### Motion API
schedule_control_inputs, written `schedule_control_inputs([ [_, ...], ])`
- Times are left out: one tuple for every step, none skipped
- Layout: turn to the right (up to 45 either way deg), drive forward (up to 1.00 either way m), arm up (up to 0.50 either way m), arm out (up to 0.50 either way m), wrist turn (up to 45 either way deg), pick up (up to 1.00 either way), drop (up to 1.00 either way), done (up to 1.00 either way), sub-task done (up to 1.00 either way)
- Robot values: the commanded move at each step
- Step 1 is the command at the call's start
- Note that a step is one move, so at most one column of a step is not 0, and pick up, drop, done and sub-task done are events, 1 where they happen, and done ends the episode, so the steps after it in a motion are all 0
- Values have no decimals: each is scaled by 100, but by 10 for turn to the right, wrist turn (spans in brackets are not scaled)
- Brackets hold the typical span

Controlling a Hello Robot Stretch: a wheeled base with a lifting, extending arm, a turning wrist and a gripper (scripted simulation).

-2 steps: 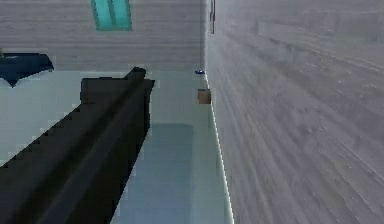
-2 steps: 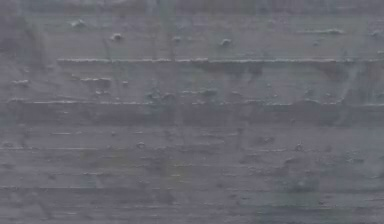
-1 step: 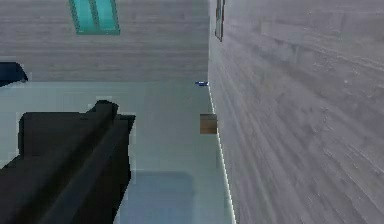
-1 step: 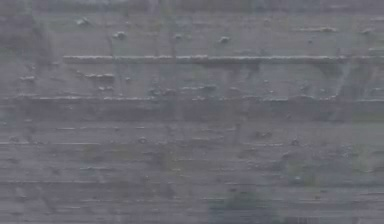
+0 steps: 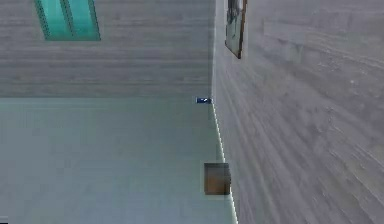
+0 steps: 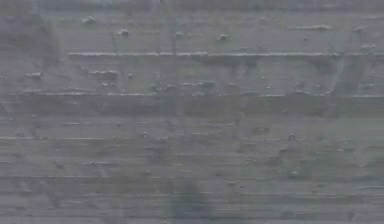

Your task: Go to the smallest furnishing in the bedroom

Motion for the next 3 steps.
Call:
schedule_control_inputs([
  [-60, 0, 0, 0, 0, 0, 0, 0, 0],
  [0, 70, 0, 0, 0, 0, 0, 0, 0],
  [-450, 0, 0, 0, 0, 0, 0, 0, 0],
])
